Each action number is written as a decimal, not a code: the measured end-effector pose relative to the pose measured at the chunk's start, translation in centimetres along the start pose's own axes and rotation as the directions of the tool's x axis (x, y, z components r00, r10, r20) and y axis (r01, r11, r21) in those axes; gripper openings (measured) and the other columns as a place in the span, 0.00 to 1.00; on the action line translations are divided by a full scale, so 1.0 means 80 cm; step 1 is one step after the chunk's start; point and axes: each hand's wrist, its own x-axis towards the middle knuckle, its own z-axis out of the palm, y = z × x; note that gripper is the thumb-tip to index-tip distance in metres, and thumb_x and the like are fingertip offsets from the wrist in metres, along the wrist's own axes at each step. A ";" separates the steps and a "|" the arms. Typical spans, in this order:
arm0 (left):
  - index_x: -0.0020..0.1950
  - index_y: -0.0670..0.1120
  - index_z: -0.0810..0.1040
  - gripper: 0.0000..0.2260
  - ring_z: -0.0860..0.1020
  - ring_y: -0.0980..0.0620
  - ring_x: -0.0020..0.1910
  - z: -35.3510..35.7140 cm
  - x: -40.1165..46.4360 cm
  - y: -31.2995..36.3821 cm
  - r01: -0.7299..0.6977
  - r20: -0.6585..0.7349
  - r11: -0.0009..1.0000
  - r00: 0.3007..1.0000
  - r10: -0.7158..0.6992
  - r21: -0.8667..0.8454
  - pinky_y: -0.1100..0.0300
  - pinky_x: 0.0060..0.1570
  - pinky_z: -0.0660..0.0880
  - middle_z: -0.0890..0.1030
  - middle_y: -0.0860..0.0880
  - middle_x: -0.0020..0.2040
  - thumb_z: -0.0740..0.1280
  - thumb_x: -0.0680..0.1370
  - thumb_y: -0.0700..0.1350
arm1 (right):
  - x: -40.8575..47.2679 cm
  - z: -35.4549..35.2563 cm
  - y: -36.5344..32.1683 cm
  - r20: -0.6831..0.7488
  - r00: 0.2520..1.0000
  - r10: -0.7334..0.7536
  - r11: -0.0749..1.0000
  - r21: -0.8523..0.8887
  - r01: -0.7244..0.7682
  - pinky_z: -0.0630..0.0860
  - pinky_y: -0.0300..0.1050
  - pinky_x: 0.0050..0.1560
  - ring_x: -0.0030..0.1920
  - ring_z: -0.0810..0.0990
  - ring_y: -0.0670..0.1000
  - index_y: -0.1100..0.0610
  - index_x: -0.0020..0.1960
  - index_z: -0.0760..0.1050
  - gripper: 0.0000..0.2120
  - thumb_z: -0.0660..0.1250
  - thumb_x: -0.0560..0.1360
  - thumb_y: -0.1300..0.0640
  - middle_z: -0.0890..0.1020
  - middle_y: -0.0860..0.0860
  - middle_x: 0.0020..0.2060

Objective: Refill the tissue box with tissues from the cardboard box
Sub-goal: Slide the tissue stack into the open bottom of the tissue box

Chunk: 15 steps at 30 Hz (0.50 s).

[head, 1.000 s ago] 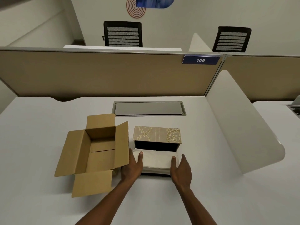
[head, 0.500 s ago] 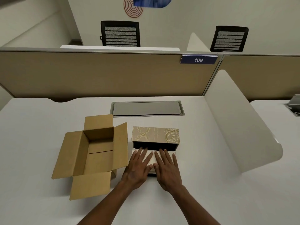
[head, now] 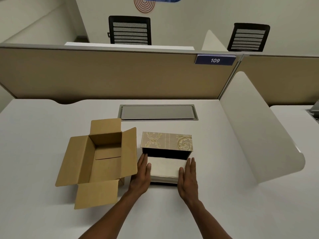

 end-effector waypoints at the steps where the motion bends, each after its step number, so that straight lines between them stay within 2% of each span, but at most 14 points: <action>1: 0.80 0.53 0.55 0.23 0.54 0.61 0.78 0.001 0.000 0.002 0.016 -0.009 1.000 1.000 -0.016 -0.027 0.62 0.76 0.55 0.56 0.58 0.80 0.53 0.85 0.51 | 0.000 -0.001 0.000 0.013 0.999 0.037 0.998 0.041 -0.038 0.54 0.39 0.76 0.82 0.48 0.46 0.54 0.84 0.44 0.29 0.52 0.87 0.52 0.47 0.49 0.84; 6: 0.80 0.52 0.59 0.21 0.58 0.59 0.77 0.001 0.007 0.008 0.109 0.003 0.991 0.994 -0.109 -0.073 0.63 0.73 0.55 0.59 0.54 0.80 0.53 0.86 0.49 | 0.010 -0.005 -0.004 0.025 0.997 0.078 0.986 0.145 -0.081 0.56 0.38 0.75 0.80 0.61 0.52 0.58 0.83 0.52 0.26 0.53 0.87 0.55 0.61 0.53 0.81; 11: 0.76 0.54 0.66 0.19 0.66 0.56 0.74 -0.005 -0.003 0.022 0.081 -0.163 0.978 0.980 -0.114 -0.193 0.63 0.67 0.62 0.67 0.54 0.77 0.56 0.85 0.47 | 0.008 -0.007 0.002 0.011 0.999 0.038 0.986 0.159 -0.039 0.58 0.38 0.74 0.79 0.63 0.51 0.55 0.83 0.52 0.26 0.53 0.87 0.55 0.63 0.51 0.81; 13: 0.77 0.55 0.65 0.20 0.68 0.52 0.72 -0.003 -0.008 0.025 0.183 -0.216 0.957 0.948 -0.233 -0.227 0.60 0.63 0.66 0.68 0.52 0.76 0.56 0.84 0.51 | 0.004 -0.006 0.001 0.004 0.999 0.036 0.984 0.174 -0.036 0.57 0.38 0.75 0.80 0.61 0.50 0.54 0.83 0.51 0.26 0.52 0.87 0.54 0.61 0.49 0.81; 15: 0.78 0.55 0.63 0.22 0.71 0.47 0.69 0.000 -0.007 0.028 0.347 -0.163 0.901 0.904 -0.395 -0.260 0.57 0.56 0.68 0.69 0.49 0.75 0.54 0.83 0.56 | 0.002 -0.004 0.000 -0.003 0.999 0.039 0.977 0.208 -0.037 0.58 0.39 0.76 0.80 0.61 0.49 0.52 0.84 0.50 0.26 0.51 0.87 0.53 0.60 0.48 0.81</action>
